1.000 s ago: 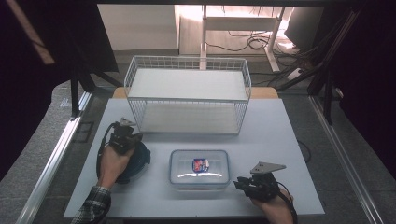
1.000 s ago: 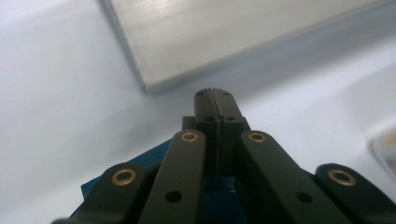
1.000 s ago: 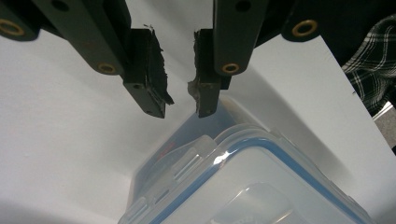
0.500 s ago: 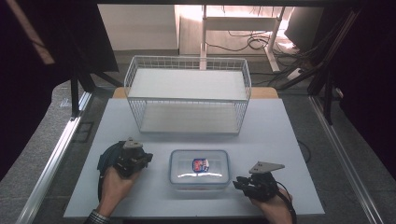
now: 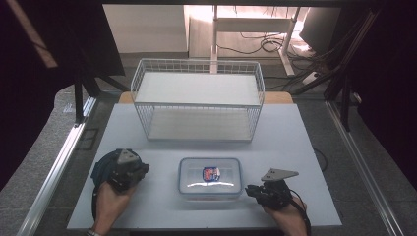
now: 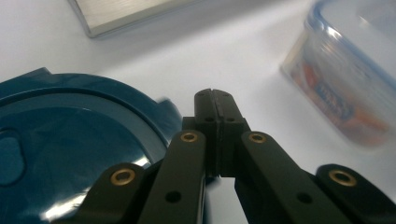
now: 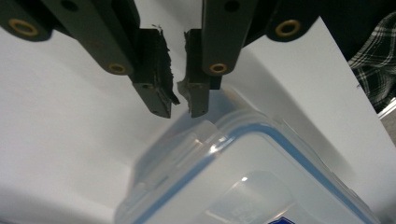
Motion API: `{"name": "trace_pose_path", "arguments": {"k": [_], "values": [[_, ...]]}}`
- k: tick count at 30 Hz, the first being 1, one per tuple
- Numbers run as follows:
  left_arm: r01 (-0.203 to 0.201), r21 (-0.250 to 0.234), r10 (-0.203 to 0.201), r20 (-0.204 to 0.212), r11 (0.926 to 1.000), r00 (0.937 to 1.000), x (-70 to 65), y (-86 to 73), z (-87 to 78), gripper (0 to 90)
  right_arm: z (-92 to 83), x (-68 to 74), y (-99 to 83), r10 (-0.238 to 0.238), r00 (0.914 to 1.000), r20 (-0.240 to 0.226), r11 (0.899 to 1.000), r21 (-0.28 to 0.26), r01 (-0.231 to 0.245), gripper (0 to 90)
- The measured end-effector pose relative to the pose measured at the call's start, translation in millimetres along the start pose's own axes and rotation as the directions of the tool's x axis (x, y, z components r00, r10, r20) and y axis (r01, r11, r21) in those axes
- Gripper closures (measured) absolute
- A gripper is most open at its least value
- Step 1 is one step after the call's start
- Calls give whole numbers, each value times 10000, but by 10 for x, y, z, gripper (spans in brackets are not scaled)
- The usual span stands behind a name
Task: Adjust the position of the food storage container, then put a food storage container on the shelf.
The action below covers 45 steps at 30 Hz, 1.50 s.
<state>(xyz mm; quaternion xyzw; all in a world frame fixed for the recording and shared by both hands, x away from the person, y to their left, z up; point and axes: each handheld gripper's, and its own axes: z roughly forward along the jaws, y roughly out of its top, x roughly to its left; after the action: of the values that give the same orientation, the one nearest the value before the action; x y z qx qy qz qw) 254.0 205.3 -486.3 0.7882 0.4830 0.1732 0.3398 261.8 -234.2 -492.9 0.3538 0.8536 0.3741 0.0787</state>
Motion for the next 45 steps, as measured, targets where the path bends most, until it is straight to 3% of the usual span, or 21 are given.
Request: {"name": "trace_pose_path", "arguments": {"k": [1, 3, 4, 6, 8, 10, 13, 15, 17, 18, 19, 20, 21, 23, 24, 25, 26, 30, 31, 36, 45], "values": [[0, 0, 0, 0, 10000, 10000, 0, 0, 0, 900, 0, 0, 0, 0, 10000, 0, 10000, 0, 0, 807], [-135, -319, 163, 884, 9994, 9960, -158, -50, -19, 900, 58, 17, 20, -68, 9999, -144, 9999, 129, 70, 826], [-257, -217, 286, 1469, 9994, 9887, -285, -87, 22, 900, 106, 38, 33, -105, 9997, -220, 9997, 235, 110, 851], [-326, -23, 325, 1900, 9995, 9812, -367, -122, 75, 900, 133, 56, 49, -235, 9997, 25, 9992, 331, 234, 860], [-363, 60, 345, 1904, 9993, 9811, -387, -134, 94, 900, 142, 53, 56, -174, 9998, -46, 9994, 314, 175, 860], [-115, 63, 101, 1867, 9999, 9824, -338, -165, 92, 899, 180, 65, 69, 28, 9994, -354, 9996, 283, -18, 862], [230, -127, -200, 1984, 9997, 9799, -265, -211, 42, 877, 204, 92, 99, -169, 9993, -346, 9992, 364, 181, 852], [238, -192, -191, 2157, 9995, 9763, -237, -248, 14, 824, 193, 87, 101, -223, 9994, -255, 9990, 381, 233, 823], [216, -252, -154, 2255, 9994, 9741, -233, -267, 3, 699, 174, 83, 98, -250, 9996, -154, 9991, 333, 255, 802], [122, -308, -45, 2408, 9995, 9706, -232, -288, -7, 593, 99, 74, 85, -380, 9992, 95, 9991, 178, 378, 720], [84, -351, 6, 2503, 9993, 9682, -234, -300, -12, 593, 99, 74, 85, -380, 9992, 95, 9991, 178, 378, 720], [40, -416, 73, 2695, 9991, 9630, -239, -317, -17, 512, 71, 65, 77, -436, 9990, 137, 9990, 68, 435, 668], [-80, -516, 234, 3041, 9986, 9524, -247, -338, -15, 361, 2, 38, 60, -460, 9987, 218, 9989, -121, 463, 538], [-118, -538, 281, 3137, 9985, 9491, -255, -350, -14, 282, -43, 3, 34, -443, 9986, 291, 9984, -351, 453, 394], [-271, -564, 447, 3401, 9980, 9393, -266, -366, -5, 254, -55, -17, 21, -396, 9989, 257, 9982, -444, 407, 342], [-271, -564, 447, 3401, 9980, 9393, -266, -366, -5, 233, -60, -31, 10, -337, 9991, 244, 9978, -564, 351, 289], [-458, -492, 602, 3496, 9977, 9350, -277, -373, 7, 202, -65, -42, 1, -342, 9991, 266, 9972, -658, 359, 235], [-717, -495, 842, 3354, 9962, 9383, -302, -374, 8, 125, -57, -40, -4, -558, 9979, 324, 9953, -777, 582, 132], [-719, -586, 876, 3397, 9957, 9364, -306, -373, 5, 109, -48, -32, -4, -673, 9970, 371, 9950, -717, 698, 110], [-813, -916, 1071, 3270, 9925, 9389, -302, -369, 4, 77, -35, -10, -2, -745, 9964, 414, 9945, -708, 773, 70], [-893, -1016, 1198, 3527, 9908, 9280, -365, -285, 74, 59, -50, 21, 40, -435, 9988, 218, 9911, -1251, 459, 25]]}}
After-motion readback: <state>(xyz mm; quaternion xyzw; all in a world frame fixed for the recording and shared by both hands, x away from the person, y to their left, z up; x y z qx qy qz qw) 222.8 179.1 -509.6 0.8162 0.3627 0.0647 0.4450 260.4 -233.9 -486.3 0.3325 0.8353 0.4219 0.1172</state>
